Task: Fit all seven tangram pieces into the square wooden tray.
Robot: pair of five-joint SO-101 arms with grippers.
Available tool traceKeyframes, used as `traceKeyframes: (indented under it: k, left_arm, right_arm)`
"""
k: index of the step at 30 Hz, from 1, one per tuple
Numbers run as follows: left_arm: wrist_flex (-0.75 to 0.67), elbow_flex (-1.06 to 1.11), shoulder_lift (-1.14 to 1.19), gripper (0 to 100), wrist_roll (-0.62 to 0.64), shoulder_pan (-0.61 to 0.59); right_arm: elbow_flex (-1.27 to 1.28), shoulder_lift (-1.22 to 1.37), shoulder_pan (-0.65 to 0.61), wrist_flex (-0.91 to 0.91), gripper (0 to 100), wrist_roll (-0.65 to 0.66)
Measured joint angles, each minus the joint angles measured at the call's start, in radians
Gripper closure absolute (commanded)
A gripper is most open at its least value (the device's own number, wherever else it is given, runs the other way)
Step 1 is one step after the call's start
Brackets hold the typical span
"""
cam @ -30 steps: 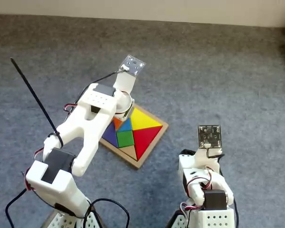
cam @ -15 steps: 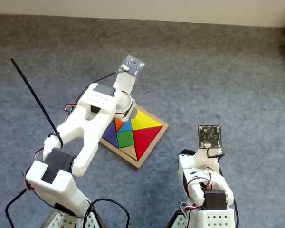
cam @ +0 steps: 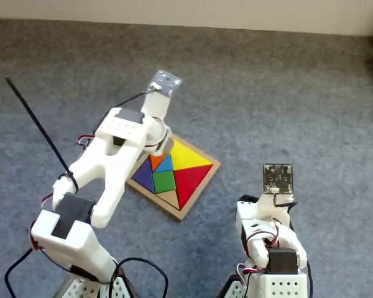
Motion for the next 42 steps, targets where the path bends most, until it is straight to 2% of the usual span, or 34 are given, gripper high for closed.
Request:
traceKeyframes:
  k: [6, 26, 33, 42]
  left_arm:
    - [-0.026, 0.0, 0.0, 76, 0.038, -0.06]
    - [-0.026, 0.0, 0.0, 76, 0.049, -0.097]
    - [-0.028, -0.051, 0.101, 76, 0.052, -0.098]
    - [0.058, -0.144, 0.157, 79, 0.052, -0.092]
  right_arm:
    - [0.0, 0.0, 0.002, 0.0, 99.3, 0.0]
    - [0.0, 0.0, 0.002, 0.0, 99.3, 0.0]
    - [0.0, 0.0, 0.002, 0.0, 99.3, 0.0]
    - [0.0, 0.0, 0.002, 0.0, 99.3, 0.0]
